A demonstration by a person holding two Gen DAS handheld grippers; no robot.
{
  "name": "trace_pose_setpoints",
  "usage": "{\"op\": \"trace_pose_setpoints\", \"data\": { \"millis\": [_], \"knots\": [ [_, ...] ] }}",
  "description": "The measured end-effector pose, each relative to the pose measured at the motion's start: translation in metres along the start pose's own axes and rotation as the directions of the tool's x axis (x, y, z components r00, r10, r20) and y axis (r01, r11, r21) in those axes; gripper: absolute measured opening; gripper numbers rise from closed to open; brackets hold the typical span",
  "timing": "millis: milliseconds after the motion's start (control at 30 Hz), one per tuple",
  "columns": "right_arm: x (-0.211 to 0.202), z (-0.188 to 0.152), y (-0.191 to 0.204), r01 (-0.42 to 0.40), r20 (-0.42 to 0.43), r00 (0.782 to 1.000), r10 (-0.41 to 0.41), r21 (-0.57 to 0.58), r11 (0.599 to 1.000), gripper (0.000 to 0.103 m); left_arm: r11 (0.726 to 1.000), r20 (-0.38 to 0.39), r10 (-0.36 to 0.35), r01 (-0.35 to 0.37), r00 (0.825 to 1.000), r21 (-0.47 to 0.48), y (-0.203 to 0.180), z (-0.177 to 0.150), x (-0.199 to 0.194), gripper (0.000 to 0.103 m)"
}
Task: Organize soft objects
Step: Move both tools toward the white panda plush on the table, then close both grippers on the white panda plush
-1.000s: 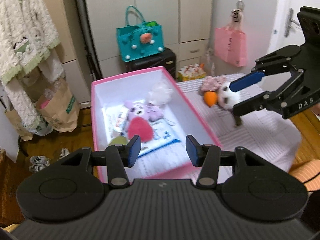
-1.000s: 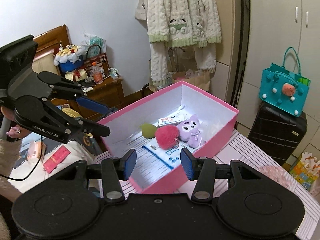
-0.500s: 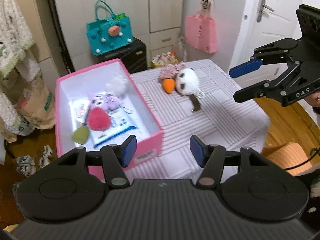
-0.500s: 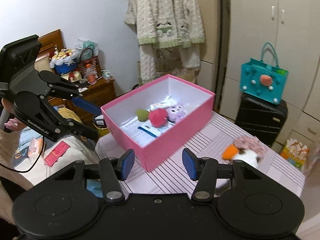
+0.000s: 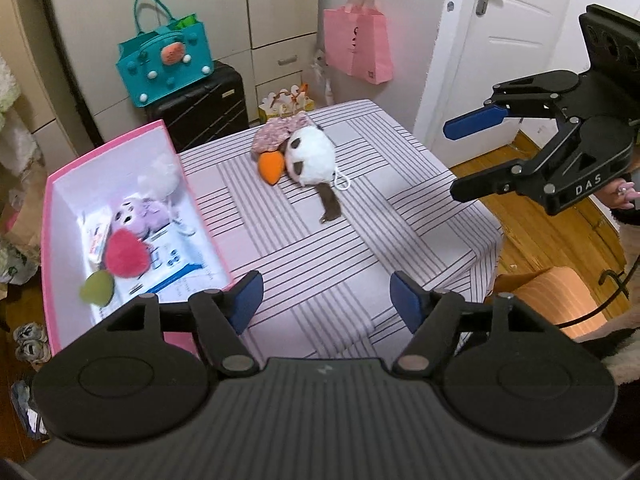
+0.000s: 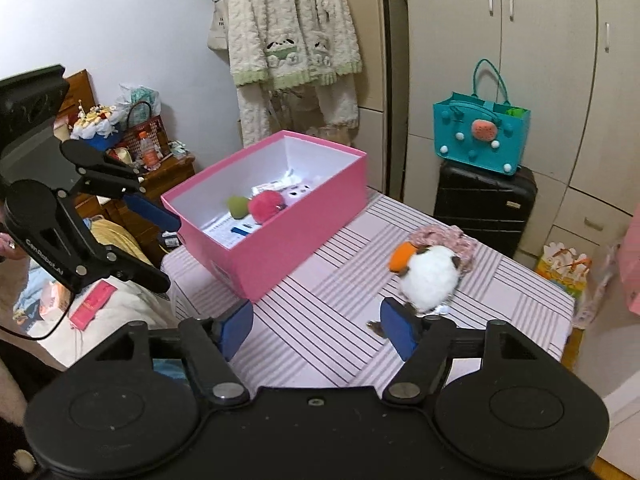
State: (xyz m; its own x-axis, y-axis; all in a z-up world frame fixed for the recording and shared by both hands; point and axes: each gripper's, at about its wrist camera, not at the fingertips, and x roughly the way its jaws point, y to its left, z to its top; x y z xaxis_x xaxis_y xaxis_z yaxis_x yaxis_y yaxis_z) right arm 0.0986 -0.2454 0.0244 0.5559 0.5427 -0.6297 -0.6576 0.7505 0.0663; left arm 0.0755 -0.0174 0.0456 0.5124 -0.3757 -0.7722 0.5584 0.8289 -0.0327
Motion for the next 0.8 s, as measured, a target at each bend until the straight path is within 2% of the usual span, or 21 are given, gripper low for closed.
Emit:
{"op": "trace_pose_setpoints", "data": {
  "millis": [100,200,400,533,633,700,800],
  "knots": [
    [-0.001,-0.003,-0.008,0.003,0.008,1.000,-0.003,-0.008,1.000,0.081,1.000,0.007,-0.007,0.007,1.000,-0.005,-0.003,0.008,0.009,0.071],
    [0.004,-0.009,-0.017,0.025,0.039,0.999,-0.024,-0.025,0.999,0.081,1.000,0.032,-0.015,0.016,0.999,-0.011,-0.004,0.019,0.021,0.077],
    [0.023,-0.020,-0.035,0.087,0.130,0.988,-0.078,-0.067,0.994,0.085,0.999,0.122,-0.007,0.014,0.993,-0.052,0.002,0.035,0.051,0.080],
    [0.039,-0.026,-0.053,0.090,0.242,0.968,-0.072,-0.066,0.994,0.085,0.996,0.219,0.044,-0.027,0.975,-0.081,0.003,0.041,0.069,0.080],
    [0.054,-0.031,-0.067,0.117,0.320,0.943,-0.090,-0.068,0.991,0.085,0.994,0.276,0.052,-0.023,0.960,-0.107,0.004,0.043,0.084,0.080],
    [0.067,-0.033,-0.077,0.134,0.336,0.936,-0.106,-0.061,0.989,0.085,0.992,0.306,0.067,-0.030,0.950,-0.125,0.004,0.043,0.094,0.080],
    [0.085,-0.036,-0.092,0.121,0.334,0.937,-0.105,-0.029,0.992,0.085,0.987,0.340,0.097,-0.047,0.935,-0.151,0.005,0.042,0.111,0.080]
  ]
}}
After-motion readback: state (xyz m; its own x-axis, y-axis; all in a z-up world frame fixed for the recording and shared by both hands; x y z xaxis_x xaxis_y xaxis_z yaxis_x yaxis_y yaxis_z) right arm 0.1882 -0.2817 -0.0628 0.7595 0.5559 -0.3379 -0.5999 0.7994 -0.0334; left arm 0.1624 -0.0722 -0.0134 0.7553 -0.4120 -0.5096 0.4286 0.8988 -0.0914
